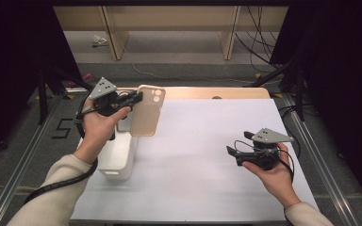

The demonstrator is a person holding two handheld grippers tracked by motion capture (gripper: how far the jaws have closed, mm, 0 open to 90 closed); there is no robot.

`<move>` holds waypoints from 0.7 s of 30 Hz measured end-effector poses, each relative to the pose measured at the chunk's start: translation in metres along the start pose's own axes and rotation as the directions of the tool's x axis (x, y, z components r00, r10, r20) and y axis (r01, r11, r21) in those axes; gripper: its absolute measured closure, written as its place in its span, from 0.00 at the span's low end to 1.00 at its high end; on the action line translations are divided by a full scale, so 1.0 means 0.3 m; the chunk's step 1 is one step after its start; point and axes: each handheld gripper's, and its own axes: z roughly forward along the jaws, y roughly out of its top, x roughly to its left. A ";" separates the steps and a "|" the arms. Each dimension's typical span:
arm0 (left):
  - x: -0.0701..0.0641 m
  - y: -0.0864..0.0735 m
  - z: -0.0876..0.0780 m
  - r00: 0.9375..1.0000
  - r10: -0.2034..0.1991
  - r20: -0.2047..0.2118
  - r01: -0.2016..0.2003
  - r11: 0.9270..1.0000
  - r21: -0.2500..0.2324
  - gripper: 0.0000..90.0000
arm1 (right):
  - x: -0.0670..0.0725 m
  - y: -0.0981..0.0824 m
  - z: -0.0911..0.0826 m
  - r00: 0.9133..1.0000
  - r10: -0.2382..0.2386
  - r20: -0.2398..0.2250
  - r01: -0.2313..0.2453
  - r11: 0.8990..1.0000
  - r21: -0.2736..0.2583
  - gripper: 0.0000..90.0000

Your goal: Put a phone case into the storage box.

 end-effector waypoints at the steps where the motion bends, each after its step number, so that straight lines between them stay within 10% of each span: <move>1: 0.004 0.001 -0.003 1.000 0.000 -0.004 0.000 1.000 -0.001 0.91 | -0.001 0.000 0.000 1.000 0.001 0.000 -0.001 1.000 -0.001 0.18; 21: 0.081 0.007 -0.056 0.999 -0.009 -0.048 0.008 1.000 -0.020 0.91 | -0.010 -0.001 -0.005 1.000 0.015 0.013 -0.015 1.000 -0.013 0.18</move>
